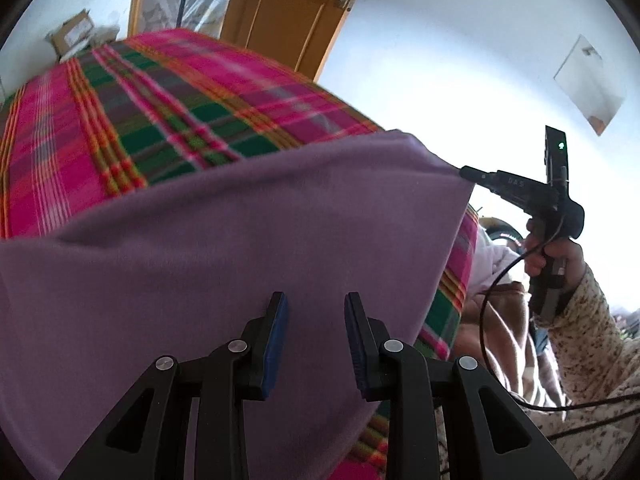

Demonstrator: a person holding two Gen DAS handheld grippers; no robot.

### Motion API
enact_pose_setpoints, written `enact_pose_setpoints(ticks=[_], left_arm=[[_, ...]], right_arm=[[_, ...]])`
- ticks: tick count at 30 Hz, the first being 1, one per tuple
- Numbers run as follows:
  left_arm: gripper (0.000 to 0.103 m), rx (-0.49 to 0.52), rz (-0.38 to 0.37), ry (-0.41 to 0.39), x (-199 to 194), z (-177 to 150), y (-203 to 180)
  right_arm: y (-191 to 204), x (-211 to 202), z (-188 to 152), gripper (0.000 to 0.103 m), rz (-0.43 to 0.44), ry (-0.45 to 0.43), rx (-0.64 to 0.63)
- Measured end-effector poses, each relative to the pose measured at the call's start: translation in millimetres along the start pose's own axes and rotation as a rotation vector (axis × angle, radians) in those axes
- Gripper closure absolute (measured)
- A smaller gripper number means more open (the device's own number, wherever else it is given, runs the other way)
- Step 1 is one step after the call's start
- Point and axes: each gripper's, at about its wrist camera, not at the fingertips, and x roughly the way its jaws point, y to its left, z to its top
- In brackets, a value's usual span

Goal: Fold clothes

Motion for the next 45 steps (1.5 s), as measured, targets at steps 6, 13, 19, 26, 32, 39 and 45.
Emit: enact_pose_setpoints(ticks=[6, 13, 19, 26, 32, 39, 45], left_arm=[[0.073, -0.001, -0.007, -0.001, -4.0, -9.2, -1.5], [0.073, -0.001, -0.041, -0.004, -4.1, -19.7, -3.8], [0.073, -0.026, -0.078, -0.007, -6.3, -26.3, -0.4], [0.073, -0.031, -0.100, -0.008, -9.0, -30.7, 0.7], [0.073, -0.045, -0.114, -0.015, -11.5, -32.6, 2.8], [0.073, -0.047, -0.102, -0.020, -14.7, -37.5, 1.3], [0.073, -0.057, -0.096, -0.026, -19.4, -43.2, 1.4]], right_arm=[[14.1, -1.9, 2.6, 0.096, -0.070, -0.007, -0.049], [75.3, -11.0, 12.3, 0.093, 0.069, -0.073, -0.211], [168.5, 29.7, -4.9, 0.093, 0.293, 0.108, -0.475], [206.6, 65.5, -12.5, 0.094, 0.207, 0.159, -0.577], [192.1, 73.1, 2.5, 0.096, 0.161, 0.148, -0.505], [149.7, 63.2, 14.2, 0.094, 0.058, 0.116, -0.416], [107.0, 62.6, 37.2, 0.096, 0.053, 0.097, -0.276]])
